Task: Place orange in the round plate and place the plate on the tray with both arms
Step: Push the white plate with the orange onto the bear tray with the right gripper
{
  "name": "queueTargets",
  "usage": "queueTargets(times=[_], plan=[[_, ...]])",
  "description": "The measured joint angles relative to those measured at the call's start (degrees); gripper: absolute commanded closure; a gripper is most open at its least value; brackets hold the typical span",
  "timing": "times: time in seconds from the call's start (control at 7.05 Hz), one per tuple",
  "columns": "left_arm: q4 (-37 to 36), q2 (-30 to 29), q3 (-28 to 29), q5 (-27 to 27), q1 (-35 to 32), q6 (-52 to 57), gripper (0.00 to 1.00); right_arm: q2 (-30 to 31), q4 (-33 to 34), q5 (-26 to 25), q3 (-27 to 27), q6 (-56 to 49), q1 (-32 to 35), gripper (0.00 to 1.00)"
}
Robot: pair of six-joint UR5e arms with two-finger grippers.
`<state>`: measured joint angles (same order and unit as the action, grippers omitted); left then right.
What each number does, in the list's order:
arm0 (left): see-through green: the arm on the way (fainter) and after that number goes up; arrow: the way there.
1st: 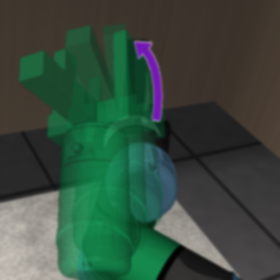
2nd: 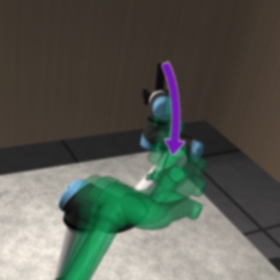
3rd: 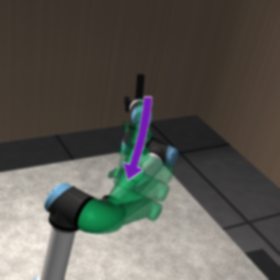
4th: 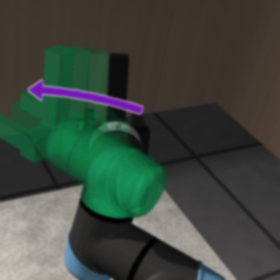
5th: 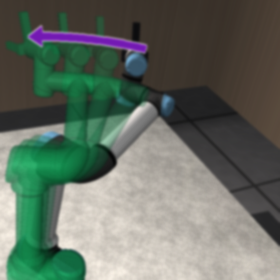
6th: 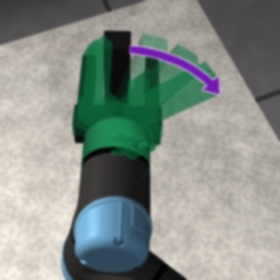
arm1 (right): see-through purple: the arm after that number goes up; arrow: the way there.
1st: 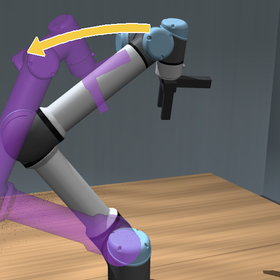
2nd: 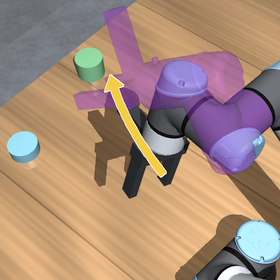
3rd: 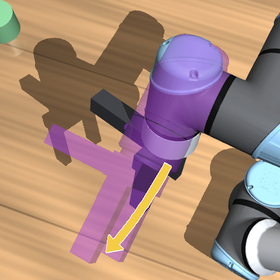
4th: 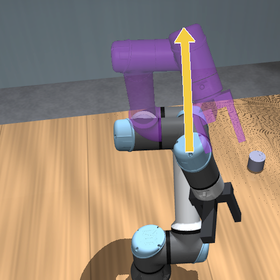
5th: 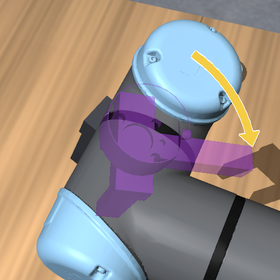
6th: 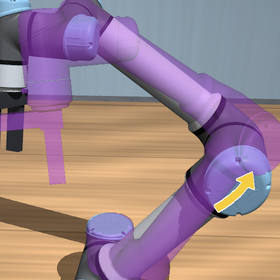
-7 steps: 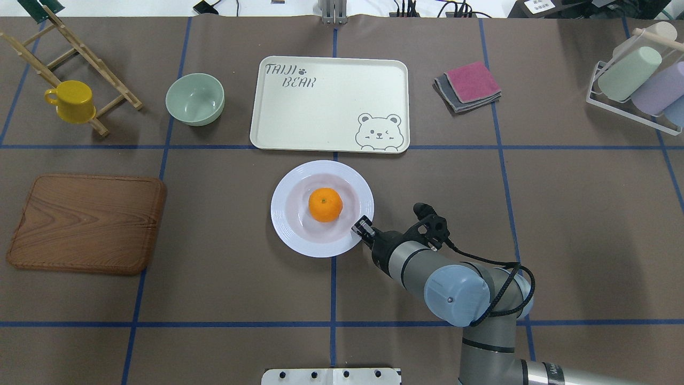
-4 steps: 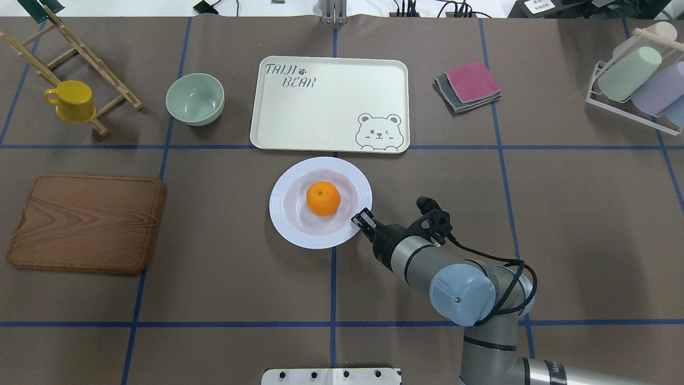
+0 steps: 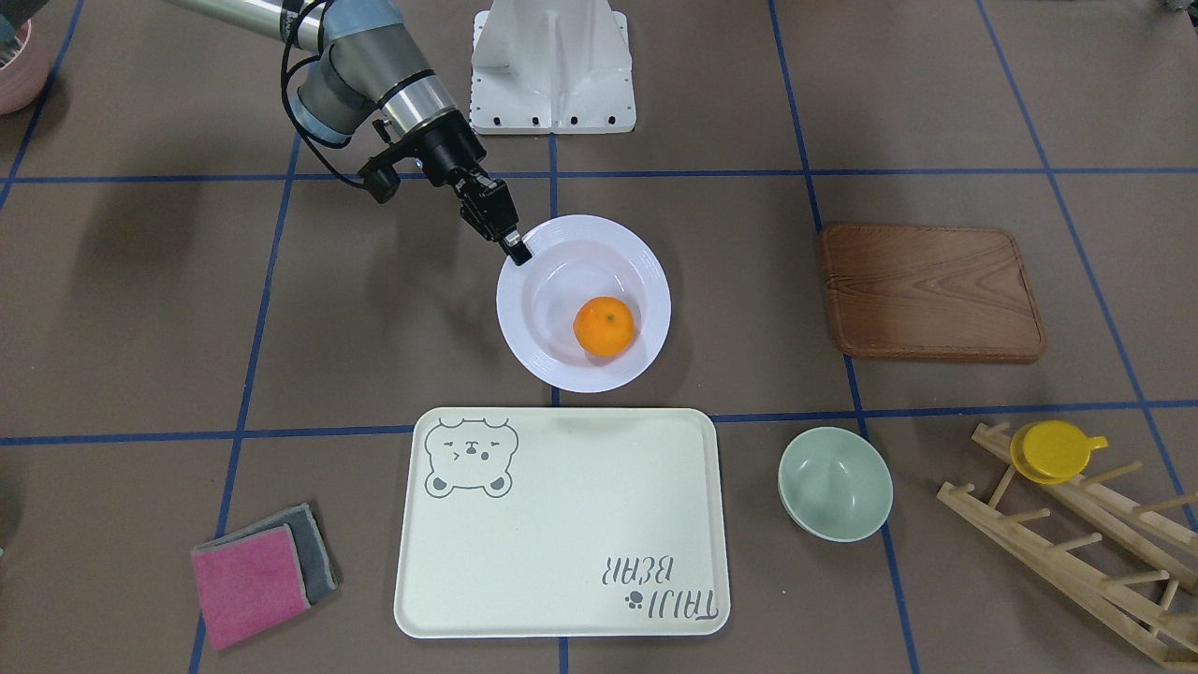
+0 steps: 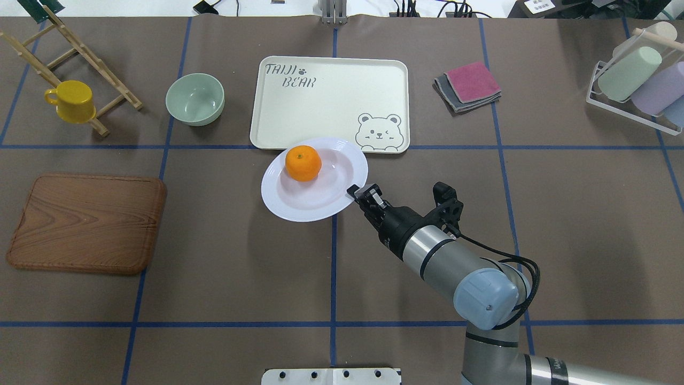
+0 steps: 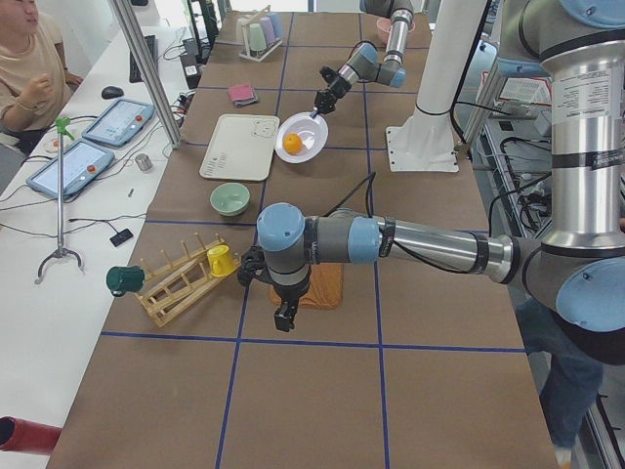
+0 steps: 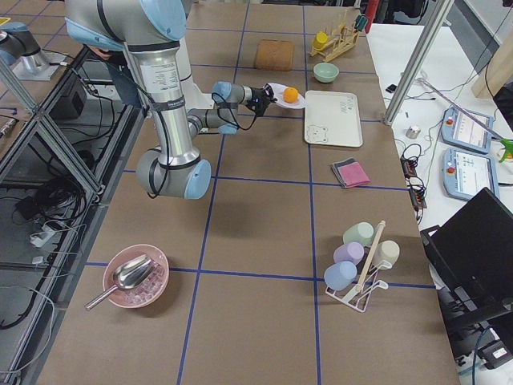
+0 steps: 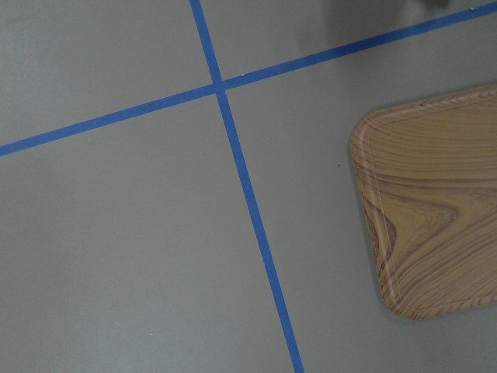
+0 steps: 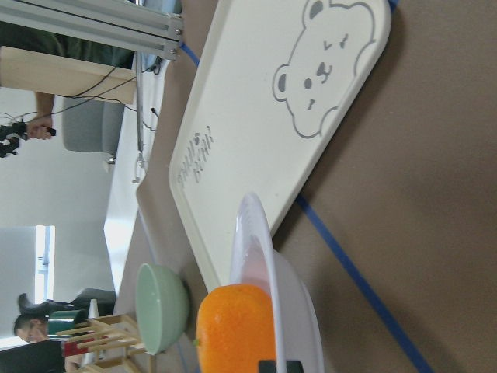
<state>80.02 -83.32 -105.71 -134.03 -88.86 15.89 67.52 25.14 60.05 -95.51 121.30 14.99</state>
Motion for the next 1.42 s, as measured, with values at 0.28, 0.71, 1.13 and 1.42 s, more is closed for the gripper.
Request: queueTargets(times=[0.28,0.71,1.13,1.42], plan=[[-0.03,-0.05,-0.02,-0.06,0.03,-0.06,0.01,-3.27,-2.78,-0.88,3.95,0.28,3.35,1.00],[0.01,-0.11,-0.20,-0.42,0.09,-0.54,0.01,-13.92,-3.01,-0.84,20.85,1.99,9.59,1.00],[0.04,-0.10,-0.21,-1.91,0.11,-1.01,0.01,-21.24,-2.53,1.80,34.97,3.65,14.49,0.73],[0.05,-0.22,-0.16,-2.01,0.16,-1.03,0.01,-21.49,-2.11,4.38,35.63,2.02,15.56,0.00]])
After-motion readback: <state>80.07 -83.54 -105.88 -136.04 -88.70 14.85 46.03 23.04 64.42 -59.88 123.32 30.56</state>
